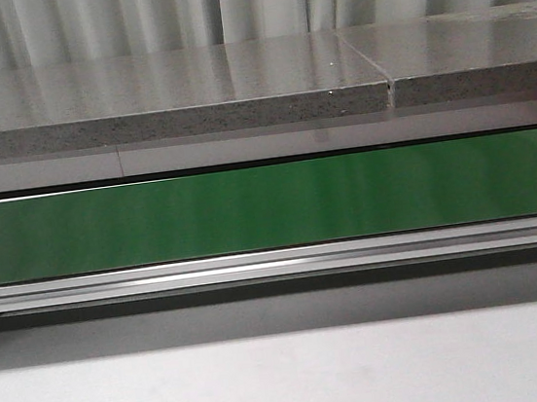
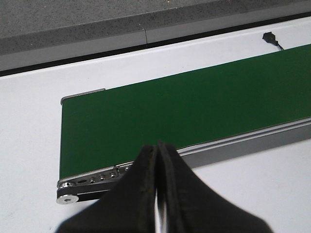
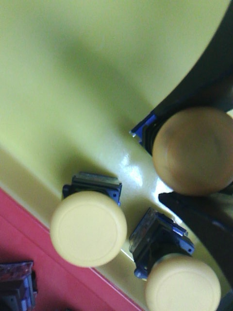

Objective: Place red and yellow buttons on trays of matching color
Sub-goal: 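Carry the yellow button into the yellow tray and open the right gripper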

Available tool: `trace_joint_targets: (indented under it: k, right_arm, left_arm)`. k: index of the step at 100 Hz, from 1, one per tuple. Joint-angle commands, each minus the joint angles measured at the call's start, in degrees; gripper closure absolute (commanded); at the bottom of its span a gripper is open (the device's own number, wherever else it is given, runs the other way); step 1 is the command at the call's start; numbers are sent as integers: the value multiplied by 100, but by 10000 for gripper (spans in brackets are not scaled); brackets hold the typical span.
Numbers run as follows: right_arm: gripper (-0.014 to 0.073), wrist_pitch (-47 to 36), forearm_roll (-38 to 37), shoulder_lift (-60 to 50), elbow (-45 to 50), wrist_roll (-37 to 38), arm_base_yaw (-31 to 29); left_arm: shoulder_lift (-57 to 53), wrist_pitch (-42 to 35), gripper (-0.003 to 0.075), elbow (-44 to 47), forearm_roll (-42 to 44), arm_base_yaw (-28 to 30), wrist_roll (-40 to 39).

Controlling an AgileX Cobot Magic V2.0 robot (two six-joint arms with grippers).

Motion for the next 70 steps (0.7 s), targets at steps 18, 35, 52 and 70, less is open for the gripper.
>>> trace_joint_targets:
  k: [18,35,52,70]
  right_arm:
    - [473,-321,71,84,-141,2,-30]
    - [371,-327,85,90,-141,2,-30]
    - [95,-352,111,90,-141,2,-30]
    - [64,-369,158,69,-141,2,-30]
  left_arm:
    - [48,-387,741,-146,-41,-55,-17]
    - [48,-387,741,-146,-41,-55,-17]
    - [48,-387,741,-146,-41,-55,-17]
    - [48,-387,741,-146,-41,-55,-17]
